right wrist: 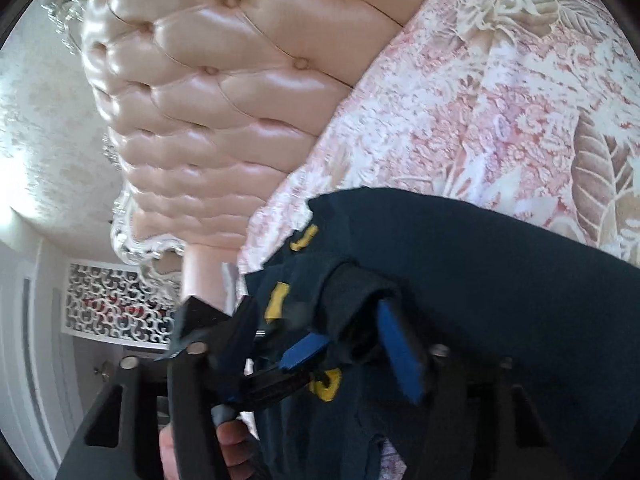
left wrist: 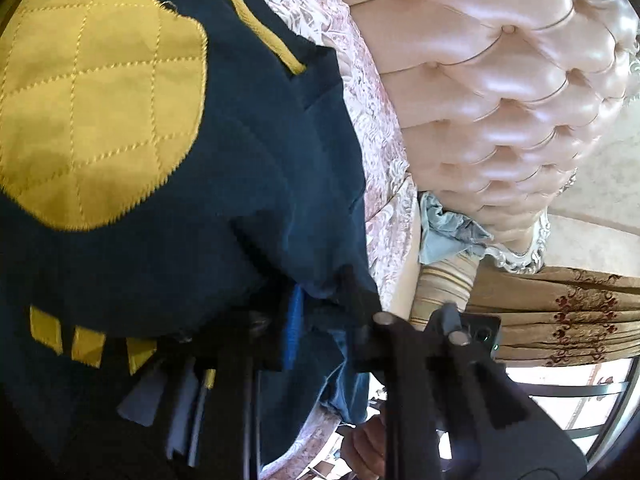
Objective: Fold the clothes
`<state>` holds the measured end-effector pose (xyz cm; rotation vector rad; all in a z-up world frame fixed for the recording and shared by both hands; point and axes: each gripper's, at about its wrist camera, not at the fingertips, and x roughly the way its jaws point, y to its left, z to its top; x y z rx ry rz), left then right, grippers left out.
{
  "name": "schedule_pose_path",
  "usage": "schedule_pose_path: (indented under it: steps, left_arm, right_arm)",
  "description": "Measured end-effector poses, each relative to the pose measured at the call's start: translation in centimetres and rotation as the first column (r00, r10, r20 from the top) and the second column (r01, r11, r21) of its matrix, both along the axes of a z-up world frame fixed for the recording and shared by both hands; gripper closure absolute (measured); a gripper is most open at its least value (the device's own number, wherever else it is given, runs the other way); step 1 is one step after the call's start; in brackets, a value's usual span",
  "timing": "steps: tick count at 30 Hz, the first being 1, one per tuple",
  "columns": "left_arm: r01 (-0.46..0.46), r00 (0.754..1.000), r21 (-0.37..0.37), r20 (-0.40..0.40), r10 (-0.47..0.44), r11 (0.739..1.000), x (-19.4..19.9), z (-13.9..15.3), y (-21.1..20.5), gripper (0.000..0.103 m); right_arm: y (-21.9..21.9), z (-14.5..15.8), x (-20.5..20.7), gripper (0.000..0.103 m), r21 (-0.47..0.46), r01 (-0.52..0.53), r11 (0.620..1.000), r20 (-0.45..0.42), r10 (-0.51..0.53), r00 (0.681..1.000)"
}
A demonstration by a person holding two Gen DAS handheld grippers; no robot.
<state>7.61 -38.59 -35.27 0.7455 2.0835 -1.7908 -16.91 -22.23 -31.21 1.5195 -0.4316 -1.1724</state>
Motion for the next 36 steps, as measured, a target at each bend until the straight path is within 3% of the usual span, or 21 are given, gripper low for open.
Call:
schedule_pose_path:
  steps: [10,20,28,36]
  left_arm:
    - [-0.016,0.999,0.015,-0.028,0.017,1.0,-0.8,0.3,-0.5,0.084]
    - [-0.012,0.999,0.008,-0.04,0.012,1.0,-0.5,1.4,-0.6,0.085]
    - [-0.018,0.999,-0.008,-0.026,0.018,1.0,-0.6,1.3,-1.2,0.085]
    - [-0.005,0.999,-0.008,-0.037,0.004,1.0,-0.7,1.6,-1.4,0.085]
  right_arm:
    - [-0.7,0.3,0.3,0.035,-0.041,-0.028,0.999,0.005,0.028,1.0]
    - [-2.1,0.7,0.6,0.035,-0.041,-0.035,0.999,-0.136,0.029,0.99]
    - [-2.3,-0.6,0.8,0.033,-0.046,-0.083,0.995,-0.053,0.081,0.995]
    - [-1.2,-0.8,0.5,0.033,-0.153,-0.103,0.983,0.091,0.118,0.989]
